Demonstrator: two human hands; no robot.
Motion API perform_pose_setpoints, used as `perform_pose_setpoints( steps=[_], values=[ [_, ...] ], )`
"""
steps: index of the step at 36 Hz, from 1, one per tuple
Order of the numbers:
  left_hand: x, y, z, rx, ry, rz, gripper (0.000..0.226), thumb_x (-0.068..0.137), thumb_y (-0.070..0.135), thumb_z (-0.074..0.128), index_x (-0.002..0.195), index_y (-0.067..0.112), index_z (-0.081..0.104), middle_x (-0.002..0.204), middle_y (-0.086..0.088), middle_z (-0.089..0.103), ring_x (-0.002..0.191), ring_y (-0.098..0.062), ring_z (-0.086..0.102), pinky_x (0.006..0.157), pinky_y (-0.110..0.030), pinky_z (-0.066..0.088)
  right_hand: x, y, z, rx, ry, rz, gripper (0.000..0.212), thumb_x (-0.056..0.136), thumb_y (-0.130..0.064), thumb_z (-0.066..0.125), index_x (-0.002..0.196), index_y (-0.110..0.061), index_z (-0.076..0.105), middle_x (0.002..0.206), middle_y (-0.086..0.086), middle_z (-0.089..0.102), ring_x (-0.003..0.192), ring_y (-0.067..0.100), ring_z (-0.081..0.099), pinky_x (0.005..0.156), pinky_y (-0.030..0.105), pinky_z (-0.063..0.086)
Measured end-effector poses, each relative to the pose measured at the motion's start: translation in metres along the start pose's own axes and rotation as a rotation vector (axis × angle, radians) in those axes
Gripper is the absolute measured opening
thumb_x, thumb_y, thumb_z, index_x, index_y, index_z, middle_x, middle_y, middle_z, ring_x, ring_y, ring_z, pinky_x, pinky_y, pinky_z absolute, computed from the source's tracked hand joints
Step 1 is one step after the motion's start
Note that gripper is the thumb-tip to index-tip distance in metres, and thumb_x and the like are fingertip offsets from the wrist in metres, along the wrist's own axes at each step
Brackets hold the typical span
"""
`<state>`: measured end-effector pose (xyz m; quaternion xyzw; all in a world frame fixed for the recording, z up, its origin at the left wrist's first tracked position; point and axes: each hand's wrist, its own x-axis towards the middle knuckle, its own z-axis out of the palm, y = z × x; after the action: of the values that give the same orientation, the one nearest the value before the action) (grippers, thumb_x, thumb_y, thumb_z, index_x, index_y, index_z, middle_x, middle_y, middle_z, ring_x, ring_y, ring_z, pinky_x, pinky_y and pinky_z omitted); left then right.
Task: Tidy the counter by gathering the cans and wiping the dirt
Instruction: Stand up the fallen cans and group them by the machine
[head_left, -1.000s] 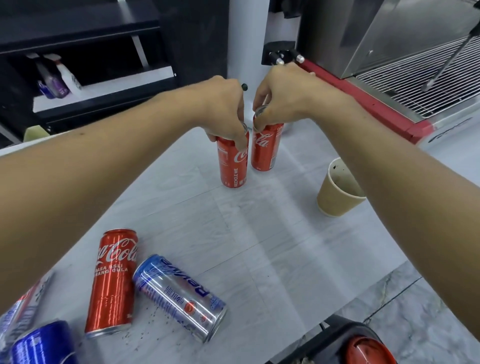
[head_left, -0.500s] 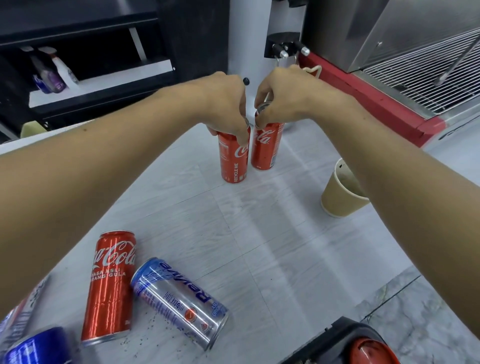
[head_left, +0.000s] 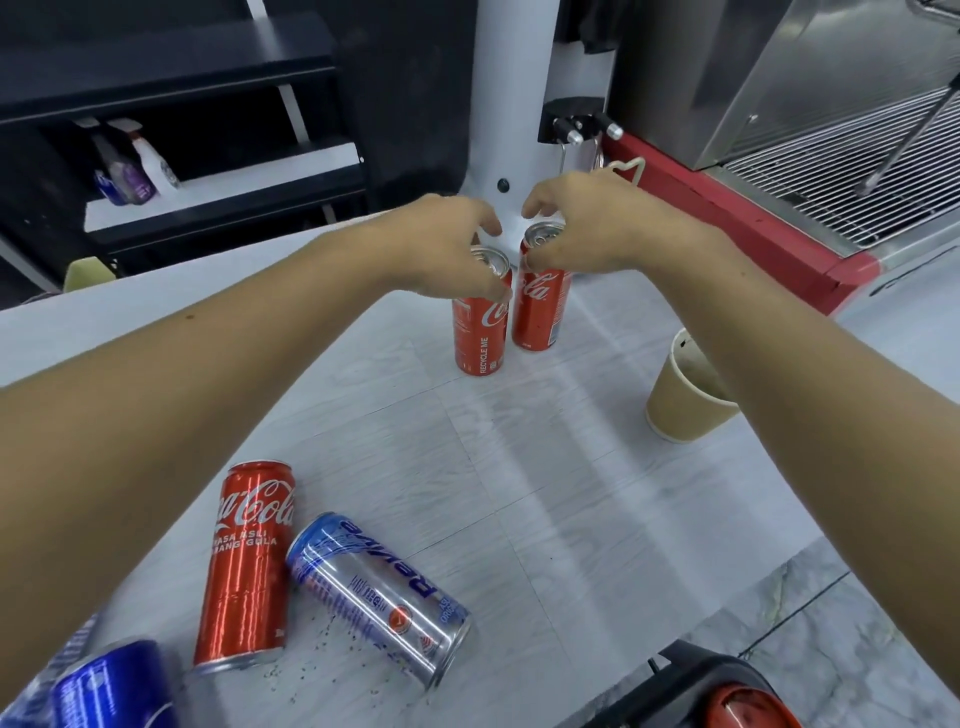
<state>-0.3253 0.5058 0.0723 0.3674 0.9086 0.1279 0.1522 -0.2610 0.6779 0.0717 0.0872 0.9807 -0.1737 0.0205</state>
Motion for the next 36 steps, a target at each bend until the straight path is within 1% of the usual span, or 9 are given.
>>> perform_pose_setpoints(
  steps=[6, 9, 12, 17, 20, 23, 27, 32, 36],
  values=[
    [-0.03, -0.012, 0.001, -0.046, 0.175, 0.033, 0.061, 0.093, 0.048, 0.067, 0.145, 0.024, 0.049, 0.144, -0.001, 0.057, 0.125, -0.023, 0.057, 0.084, -0.03, 0.043, -0.024, -0.012, -0.001, -0.009, 0.088, -0.033, 0.057, 0.088, -0.045, 0.072, 0.139, -0.026, 0.057, 0.146, 0.006, 0.053, 0.127, 0.028, 0.054, 0.088, 0.037, 0.048],
    [-0.051, -0.02, 0.002, -0.032, 0.23, 0.041, 0.058, 0.093, 0.051, 0.066, 0.143, 0.025, 0.052, 0.144, 0.002, 0.057, 0.128, -0.02, 0.055, 0.086, -0.029, 0.043, -0.043, -0.024, 0.002, -0.027, 0.113, -0.064, 0.057, 0.09, -0.051, 0.07, 0.139, -0.025, 0.058, 0.14, 0.005, 0.06, 0.129, 0.024, 0.053, 0.097, 0.039, 0.048],
    [-0.078, -0.029, 0.005, -0.001, 0.227, 0.016, 0.059, 0.094, 0.052, 0.064, 0.146, 0.027, 0.049, 0.148, 0.003, 0.054, 0.133, -0.02, 0.052, 0.094, -0.03, 0.042, -0.064, -0.041, 0.007, -0.013, 0.106, -0.072, 0.054, 0.092, -0.053, 0.065, 0.138, -0.025, 0.058, 0.138, 0.004, 0.061, 0.126, 0.022, 0.056, 0.102, 0.043, 0.05],
    [-0.138, -0.046, 0.008, -0.003, 0.235, -0.032, 0.06, 0.096, 0.049, 0.063, 0.149, 0.03, 0.045, 0.156, 0.004, 0.047, 0.139, -0.02, 0.047, 0.109, -0.039, 0.042, -0.098, -0.076, 0.022, 0.015, 0.129, -0.085, 0.045, 0.093, -0.048, 0.067, 0.128, -0.02, 0.066, 0.128, 0.003, 0.066, 0.114, 0.026, 0.06, 0.095, 0.043, 0.051],
    [-0.179, -0.059, 0.01, -0.011, 0.263, -0.038, 0.059, 0.096, 0.05, 0.062, 0.15, 0.03, 0.045, 0.156, 0.005, 0.046, 0.14, -0.019, 0.045, 0.109, -0.036, 0.038, -0.119, -0.097, 0.034, 0.019, 0.141, -0.126, 0.049, 0.093, -0.051, 0.064, 0.132, -0.021, 0.063, 0.125, -0.001, 0.066, 0.112, 0.023, 0.059, 0.088, 0.032, 0.043],
    [-0.221, -0.075, 0.014, -0.039, 0.311, -0.069, 0.058, 0.096, 0.052, 0.061, 0.149, 0.033, 0.045, 0.155, 0.008, 0.046, 0.139, -0.017, 0.046, 0.107, -0.034, 0.037, -0.142, -0.121, 0.05, 0.084, 0.167, -0.14, 0.055, 0.093, -0.054, 0.064, 0.14, -0.026, 0.057, 0.13, -0.001, 0.065, 0.103, 0.018, 0.058, 0.085, 0.028, 0.039],
    [-0.277, -0.096, 0.021, -0.068, 0.372, -0.129, 0.057, 0.095, 0.054, 0.061, 0.147, 0.038, 0.044, 0.153, 0.01, 0.048, 0.137, -0.015, 0.047, 0.1, -0.028, 0.034, -0.172, -0.157, 0.073, 0.155, 0.166, -0.182, 0.06, 0.093, -0.057, 0.062, 0.145, -0.029, 0.053, 0.146, -0.006, 0.057, 0.129, 0.017, 0.055, 0.1, 0.03, 0.041],
    [-0.339, -0.113, 0.027, -0.094, 0.404, -0.202, 0.058, 0.094, 0.054, 0.062, 0.147, 0.04, 0.044, 0.153, 0.013, 0.048, 0.137, -0.014, 0.047, 0.107, -0.034, 0.037, -0.204, -0.203, 0.096, 0.209, 0.145, -0.204, 0.058, 0.094, -0.061, 0.059, 0.145, -0.035, 0.051, 0.148, -0.013, 0.055, 0.134, 0.012, 0.051, 0.105, 0.029, 0.04],
    [-0.381, -0.121, 0.028, -0.121, 0.439, -0.212, 0.057, 0.094, 0.053, 0.061, 0.147, 0.039, 0.046, 0.151, 0.014, 0.05, 0.134, -0.012, 0.049, 0.105, -0.035, 0.041, -0.225, -0.238, 0.107, 0.261, 0.102, -0.232, 0.06, 0.093, -0.062, 0.059, 0.146, -0.037, 0.049, 0.149, -0.014, 0.053, 0.137, 0.013, 0.049, 0.111, 0.039, 0.044]
  ],
)
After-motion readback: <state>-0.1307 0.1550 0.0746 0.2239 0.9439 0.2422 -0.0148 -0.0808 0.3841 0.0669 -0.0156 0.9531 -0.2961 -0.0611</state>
